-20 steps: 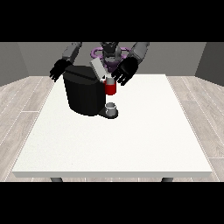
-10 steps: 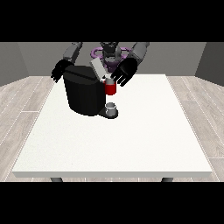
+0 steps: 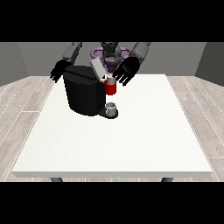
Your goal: Insert the coffee pod into the coffee machine and close the lid
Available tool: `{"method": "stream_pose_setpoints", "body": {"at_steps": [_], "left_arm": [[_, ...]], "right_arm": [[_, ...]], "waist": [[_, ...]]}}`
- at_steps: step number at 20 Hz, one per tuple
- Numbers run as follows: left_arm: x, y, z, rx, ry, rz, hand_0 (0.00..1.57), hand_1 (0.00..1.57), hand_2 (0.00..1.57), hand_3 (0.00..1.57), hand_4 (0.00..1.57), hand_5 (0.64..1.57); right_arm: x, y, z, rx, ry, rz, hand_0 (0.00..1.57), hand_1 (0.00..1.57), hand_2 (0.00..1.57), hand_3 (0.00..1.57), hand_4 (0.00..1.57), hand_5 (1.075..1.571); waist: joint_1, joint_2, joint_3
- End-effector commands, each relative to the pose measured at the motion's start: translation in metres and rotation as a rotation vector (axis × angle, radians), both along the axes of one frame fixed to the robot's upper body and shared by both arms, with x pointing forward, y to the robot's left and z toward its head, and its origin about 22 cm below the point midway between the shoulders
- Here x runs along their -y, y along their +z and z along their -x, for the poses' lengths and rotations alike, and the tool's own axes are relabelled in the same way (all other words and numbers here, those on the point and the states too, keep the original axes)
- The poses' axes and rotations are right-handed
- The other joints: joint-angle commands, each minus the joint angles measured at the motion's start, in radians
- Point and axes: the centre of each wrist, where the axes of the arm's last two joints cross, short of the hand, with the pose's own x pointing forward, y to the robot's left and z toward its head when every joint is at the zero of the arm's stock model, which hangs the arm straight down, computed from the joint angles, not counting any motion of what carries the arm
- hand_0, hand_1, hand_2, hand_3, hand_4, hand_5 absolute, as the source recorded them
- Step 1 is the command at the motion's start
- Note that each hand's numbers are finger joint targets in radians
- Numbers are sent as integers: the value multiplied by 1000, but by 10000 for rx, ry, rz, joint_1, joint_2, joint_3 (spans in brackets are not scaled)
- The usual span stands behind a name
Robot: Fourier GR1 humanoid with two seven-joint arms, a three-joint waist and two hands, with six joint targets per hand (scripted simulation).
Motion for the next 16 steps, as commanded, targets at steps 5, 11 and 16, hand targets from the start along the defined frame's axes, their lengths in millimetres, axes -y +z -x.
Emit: {"method": "stream_pose_setpoints", "body": {"at_steps": [5, 11, 16], "left_arm": [[-14, 9, 1, 78, -39, -1129, 0, 0, 0, 0, 0, 1571], [-7, 23, 0, -219, -83, -1297, 0, 0, 0, 0, 0, 1571], [8, -4, 0, -721, -127, -1319, 0, 0, 0, 0, 0, 1571]], "right_arm": [[3, 16, -5, 455, 245, 127, 0, 0, 0, 0, 353, 1571], [-13, 13, -9, 201, 47, -202, 0, 0, 0, 0, 376, 1571], [-7, -13, 7, -502, -142, -80, 0, 0, 0, 0, 363, 1571]], "waist": [[-371, 564, -7], [-92, 233, -7], [100, -654, -7]]}}
